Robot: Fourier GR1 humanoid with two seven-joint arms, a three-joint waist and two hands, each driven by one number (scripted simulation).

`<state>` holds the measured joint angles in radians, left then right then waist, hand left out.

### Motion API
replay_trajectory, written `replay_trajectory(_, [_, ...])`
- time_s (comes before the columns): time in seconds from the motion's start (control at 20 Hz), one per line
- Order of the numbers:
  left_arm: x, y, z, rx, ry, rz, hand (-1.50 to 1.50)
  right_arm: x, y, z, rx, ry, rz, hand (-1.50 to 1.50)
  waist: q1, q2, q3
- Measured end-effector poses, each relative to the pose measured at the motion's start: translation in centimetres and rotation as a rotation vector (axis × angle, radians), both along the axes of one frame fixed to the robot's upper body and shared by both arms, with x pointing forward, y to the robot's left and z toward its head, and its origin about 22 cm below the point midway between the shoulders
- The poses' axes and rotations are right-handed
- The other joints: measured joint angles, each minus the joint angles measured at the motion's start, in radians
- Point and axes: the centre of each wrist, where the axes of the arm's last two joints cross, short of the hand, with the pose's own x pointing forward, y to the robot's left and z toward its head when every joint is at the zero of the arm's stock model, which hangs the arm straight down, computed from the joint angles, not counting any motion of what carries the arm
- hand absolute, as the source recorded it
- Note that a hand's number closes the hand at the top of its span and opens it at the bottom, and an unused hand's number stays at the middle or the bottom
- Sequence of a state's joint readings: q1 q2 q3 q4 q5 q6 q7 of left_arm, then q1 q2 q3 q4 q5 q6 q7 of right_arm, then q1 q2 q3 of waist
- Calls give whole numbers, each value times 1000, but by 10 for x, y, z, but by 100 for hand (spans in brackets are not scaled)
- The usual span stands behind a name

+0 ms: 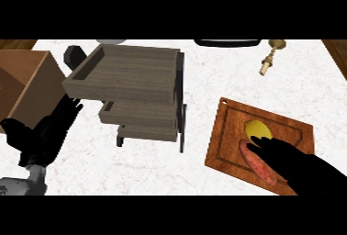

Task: Pick the sweet potato from the cutting board and place it in the tiered basket

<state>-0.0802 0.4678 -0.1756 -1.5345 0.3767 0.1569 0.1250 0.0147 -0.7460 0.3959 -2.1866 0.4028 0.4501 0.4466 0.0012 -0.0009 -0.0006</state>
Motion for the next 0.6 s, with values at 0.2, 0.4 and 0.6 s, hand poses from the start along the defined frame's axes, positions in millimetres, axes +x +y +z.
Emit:
replay_trajectory(0.2, [1,0,-2,0,2,-1,0,4,11,-23,-42,11,-43,-150,0,0,0])
replay_trajectory(0.4, [4,-3,0,0,-3,-5,0,13,11,-48,-72,12,-70,-150,0,1,1])
replay_trajectory(0.6, [2,-3,1,6,0,4,0,25,4,-71,-90,-8,-80,-150,1,1,1])
